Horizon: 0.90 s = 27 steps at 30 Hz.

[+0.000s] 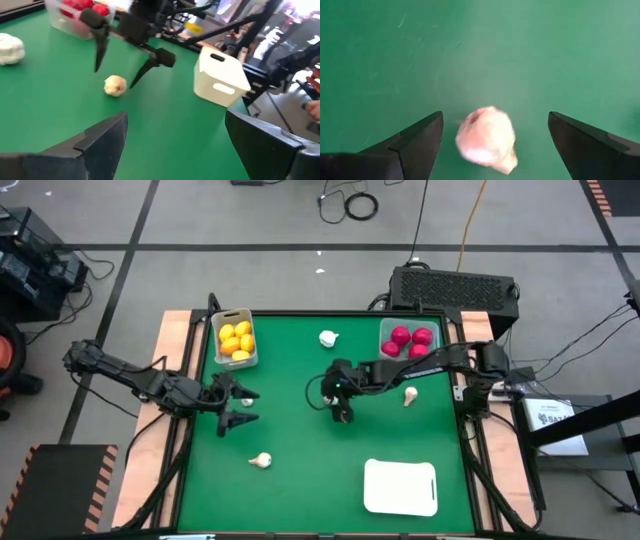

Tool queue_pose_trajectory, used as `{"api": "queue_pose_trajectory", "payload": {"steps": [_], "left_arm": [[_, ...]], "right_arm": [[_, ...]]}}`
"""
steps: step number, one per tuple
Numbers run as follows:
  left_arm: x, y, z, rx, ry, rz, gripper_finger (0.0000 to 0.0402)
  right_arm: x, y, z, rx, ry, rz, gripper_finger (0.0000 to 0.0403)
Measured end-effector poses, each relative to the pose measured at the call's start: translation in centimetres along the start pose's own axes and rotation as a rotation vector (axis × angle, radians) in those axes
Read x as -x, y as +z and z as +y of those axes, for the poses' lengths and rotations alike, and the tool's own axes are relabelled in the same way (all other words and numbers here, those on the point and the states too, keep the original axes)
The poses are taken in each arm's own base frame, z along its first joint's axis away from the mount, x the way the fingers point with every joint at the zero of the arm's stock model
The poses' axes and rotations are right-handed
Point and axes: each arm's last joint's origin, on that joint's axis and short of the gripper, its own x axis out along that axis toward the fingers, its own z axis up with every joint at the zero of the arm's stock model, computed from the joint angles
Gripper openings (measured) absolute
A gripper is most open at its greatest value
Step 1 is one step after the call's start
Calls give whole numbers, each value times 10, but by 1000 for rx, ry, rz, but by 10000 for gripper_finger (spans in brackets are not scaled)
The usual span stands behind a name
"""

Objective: Sort produce into baskets
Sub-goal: Put the white garlic in the white bin

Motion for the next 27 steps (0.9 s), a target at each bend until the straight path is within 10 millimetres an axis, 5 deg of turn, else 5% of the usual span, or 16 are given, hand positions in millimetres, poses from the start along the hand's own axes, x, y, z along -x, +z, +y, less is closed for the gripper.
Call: {"api": "queue_pose_trajectory", "payload": {"steps": [12, 27], "left_arm": [[5, -4, 1, -42, -45, 69, 341], [4, -2, 3, 66, 28, 14, 341]], "right_arm": [[-31, -12, -1, -122, 5, 64, 327], [-16, -1, -2, -266, 16, 23, 185]]}}
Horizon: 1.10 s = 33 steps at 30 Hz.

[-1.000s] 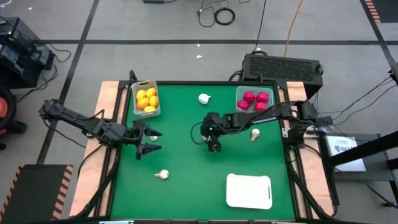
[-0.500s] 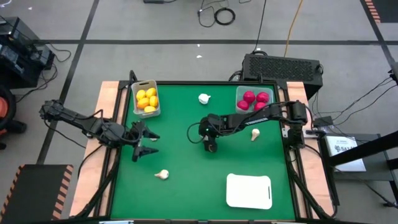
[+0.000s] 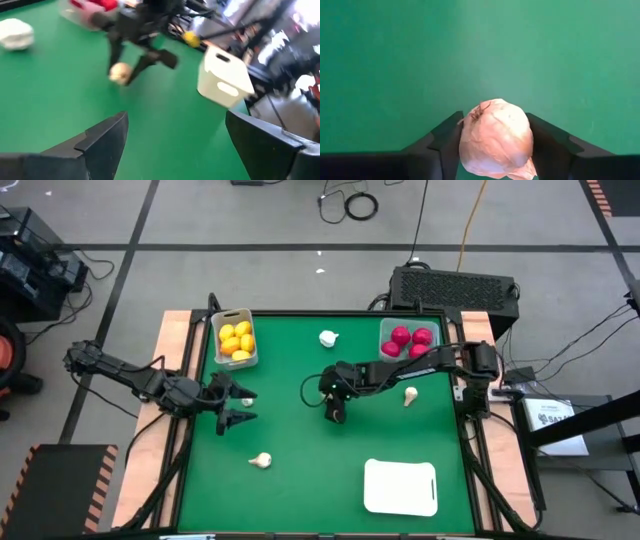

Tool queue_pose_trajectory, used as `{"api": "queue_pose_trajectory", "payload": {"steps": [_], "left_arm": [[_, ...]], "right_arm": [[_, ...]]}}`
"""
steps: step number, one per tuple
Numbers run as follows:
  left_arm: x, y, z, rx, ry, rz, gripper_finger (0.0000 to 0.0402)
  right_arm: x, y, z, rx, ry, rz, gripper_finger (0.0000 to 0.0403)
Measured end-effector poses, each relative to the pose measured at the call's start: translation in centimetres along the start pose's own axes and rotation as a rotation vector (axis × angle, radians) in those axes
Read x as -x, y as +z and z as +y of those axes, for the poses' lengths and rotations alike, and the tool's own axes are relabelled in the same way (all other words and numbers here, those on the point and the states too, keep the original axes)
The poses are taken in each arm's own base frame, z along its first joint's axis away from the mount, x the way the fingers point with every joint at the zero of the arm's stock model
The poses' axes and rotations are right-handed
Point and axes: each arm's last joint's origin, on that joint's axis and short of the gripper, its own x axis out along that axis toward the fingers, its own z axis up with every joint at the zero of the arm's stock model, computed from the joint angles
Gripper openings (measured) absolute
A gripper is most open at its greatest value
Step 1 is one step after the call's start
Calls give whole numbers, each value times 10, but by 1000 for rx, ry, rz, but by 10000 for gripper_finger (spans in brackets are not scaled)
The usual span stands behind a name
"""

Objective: Sort produce into baskets
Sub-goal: Put the white garlic in the white bin

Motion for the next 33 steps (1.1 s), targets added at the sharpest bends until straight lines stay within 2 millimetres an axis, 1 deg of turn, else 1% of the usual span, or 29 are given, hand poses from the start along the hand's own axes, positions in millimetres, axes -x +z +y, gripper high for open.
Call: {"api": "queue_pose_trajectory", "payload": {"steps": [4, 9, 12, 14, 18, 21, 23, 28, 30, 33], "left_arm": [[0, 1, 2, 136, 70, -52, 341], [0, 3, 4, 323, 136, -120, 341], [0, 3, 5, 399, 160, -149, 341], [-1, 3, 5, 442, 168, -165, 341], [-5, 7, 2, 460, 146, -197, 341], [-8, 8, 0, 397, 148, -202, 341], [-11, 7, 0, 339, 158, -198, 341], [-16, 4, -2, 265, 142, -148, 341], [-17, 3, -3, 227, 100, -101, 341], [-19, 0, -5, 183, 36, -35, 341]], "right_arm": [[26, 14, 5, -25, 112, -27, 160], [69, 21, 16, -57, 246, -23, 153], [97, 17, 31, -47, 318, -10, 152], [115, 10, 44, -33, 340, 16, 152], [143, -3, 71, -40, 393, 41, 152], [155, -13, 94, -99, 436, 69, 153], [160, -21, 108, -159, 455, 113, 153], [171, -42, 144, -388, 490, 246, 153], [175, -51, 155, -480, 492, 306, 153], [181, -64, 167, -627, 455, 399, 153]]}}
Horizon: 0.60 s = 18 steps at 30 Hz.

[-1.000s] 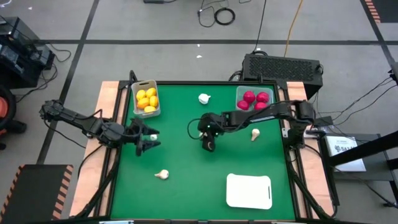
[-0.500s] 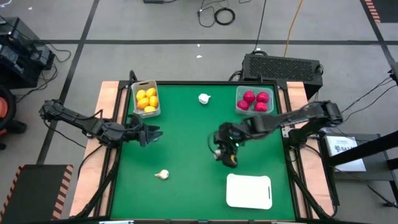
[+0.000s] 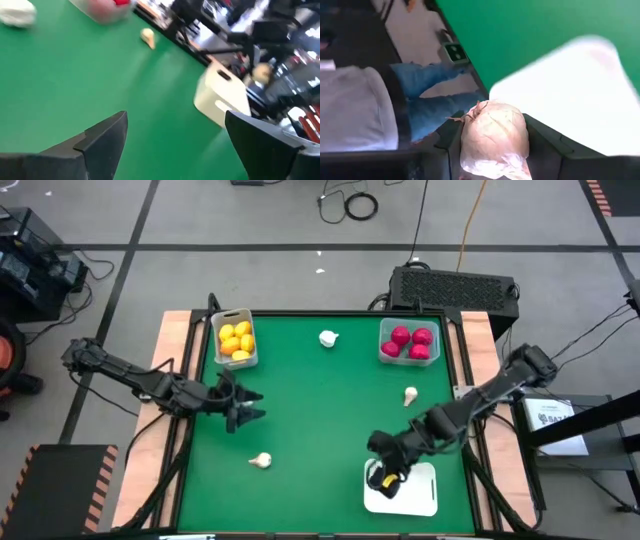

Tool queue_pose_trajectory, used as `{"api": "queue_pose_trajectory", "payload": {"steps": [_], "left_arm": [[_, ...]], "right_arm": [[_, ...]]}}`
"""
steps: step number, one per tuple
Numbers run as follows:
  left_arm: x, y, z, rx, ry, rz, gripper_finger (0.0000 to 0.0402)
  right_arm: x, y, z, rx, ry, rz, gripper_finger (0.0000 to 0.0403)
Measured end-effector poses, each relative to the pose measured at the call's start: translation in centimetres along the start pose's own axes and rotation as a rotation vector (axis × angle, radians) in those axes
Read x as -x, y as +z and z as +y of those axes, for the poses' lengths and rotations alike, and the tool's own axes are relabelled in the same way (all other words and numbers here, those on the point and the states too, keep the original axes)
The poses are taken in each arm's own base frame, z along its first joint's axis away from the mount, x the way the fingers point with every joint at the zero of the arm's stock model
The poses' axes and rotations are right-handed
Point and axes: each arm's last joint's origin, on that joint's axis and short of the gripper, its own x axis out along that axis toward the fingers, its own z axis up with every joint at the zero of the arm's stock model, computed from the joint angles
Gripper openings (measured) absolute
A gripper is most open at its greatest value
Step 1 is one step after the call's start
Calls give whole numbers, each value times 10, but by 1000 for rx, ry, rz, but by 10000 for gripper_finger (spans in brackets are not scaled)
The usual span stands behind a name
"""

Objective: Sort produce into baskets
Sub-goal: Put the white garlic in the white bin

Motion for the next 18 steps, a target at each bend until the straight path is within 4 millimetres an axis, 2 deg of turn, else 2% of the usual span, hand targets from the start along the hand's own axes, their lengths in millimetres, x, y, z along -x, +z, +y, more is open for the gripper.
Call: {"api": "queue_pose_trajectory", "payload": {"steps": [4, 8, 13, 18], "left_arm": [[-2, -2, 0, -41, -6, 23, 341], [-3, -2, 0, -75, -7, 25, 341], [-3, -1, -4, -67, -72, 45, 341], [-3, -2, -3, -71, -71, 49, 341]], "right_arm": [[-6, -19, -2, -174, -70, 16, 153], [-16, -34, -10, -247, -209, -48, 153], [-36, -43, -22, -303, -373, -35, 153], [-62, -41, -29, -359, -459, -42, 153]]}}
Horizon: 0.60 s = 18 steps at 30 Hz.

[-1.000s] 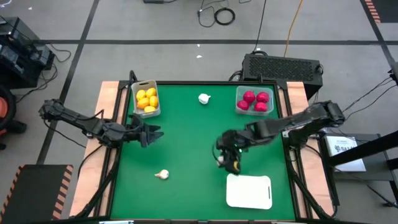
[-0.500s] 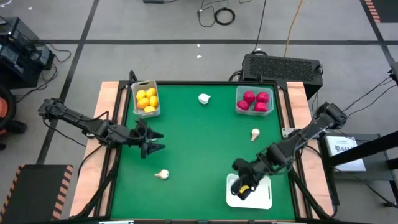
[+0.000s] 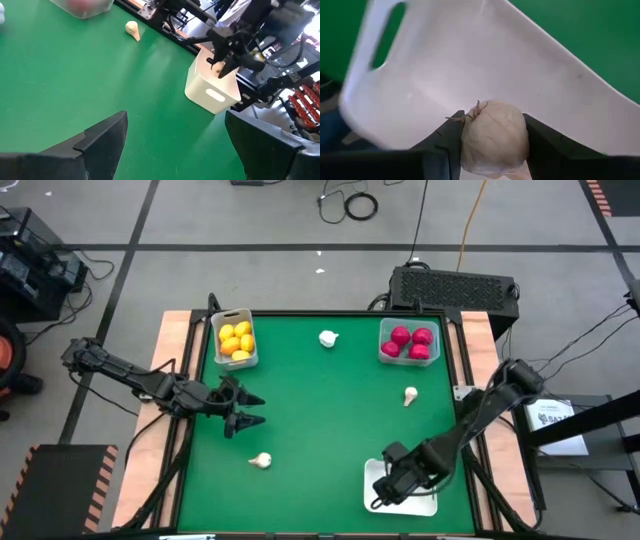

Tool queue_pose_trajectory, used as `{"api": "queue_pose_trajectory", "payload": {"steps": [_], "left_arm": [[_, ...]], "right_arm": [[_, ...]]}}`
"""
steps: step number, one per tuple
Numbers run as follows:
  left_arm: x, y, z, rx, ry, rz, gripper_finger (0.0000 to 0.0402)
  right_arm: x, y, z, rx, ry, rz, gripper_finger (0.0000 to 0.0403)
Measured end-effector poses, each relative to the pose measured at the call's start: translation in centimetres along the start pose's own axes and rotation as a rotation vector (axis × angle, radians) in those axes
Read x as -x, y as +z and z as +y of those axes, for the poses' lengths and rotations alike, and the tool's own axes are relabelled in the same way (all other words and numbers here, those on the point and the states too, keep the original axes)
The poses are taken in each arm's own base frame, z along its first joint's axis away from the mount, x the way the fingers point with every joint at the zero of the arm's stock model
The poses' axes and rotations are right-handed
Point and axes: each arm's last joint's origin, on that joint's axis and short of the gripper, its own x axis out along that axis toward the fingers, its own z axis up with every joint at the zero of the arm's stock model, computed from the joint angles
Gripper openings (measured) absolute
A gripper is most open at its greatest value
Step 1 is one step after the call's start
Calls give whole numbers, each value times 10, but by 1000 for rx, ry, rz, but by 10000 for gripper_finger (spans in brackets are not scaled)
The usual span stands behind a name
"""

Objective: Sort produce into baskets
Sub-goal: Put the white garlic in the white bin

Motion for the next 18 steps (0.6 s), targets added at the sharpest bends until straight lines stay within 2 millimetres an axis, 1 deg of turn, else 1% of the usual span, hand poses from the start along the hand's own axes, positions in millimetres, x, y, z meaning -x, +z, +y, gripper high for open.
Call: {"api": "queue_pose_trajectory", "payload": {"steps": [4, 8, 14, 18], "left_arm": [[0, 0, 0, -3, 0, -1, 341], [0, 0, 0, -3, 0, 0, 341], [0, -1, -1, -1, -26, 35, 341], [4, 9, -8, -10, -47, 56, 341]], "right_arm": [[-17, 3, 4, -34, -45, 20, 159], [-28, 6, 6, -48, -84, 52, 188], [-30, 8, 7, -30, -87, 90, 249], [-29, 12, 8, 12, -83, 91, 278]]}}
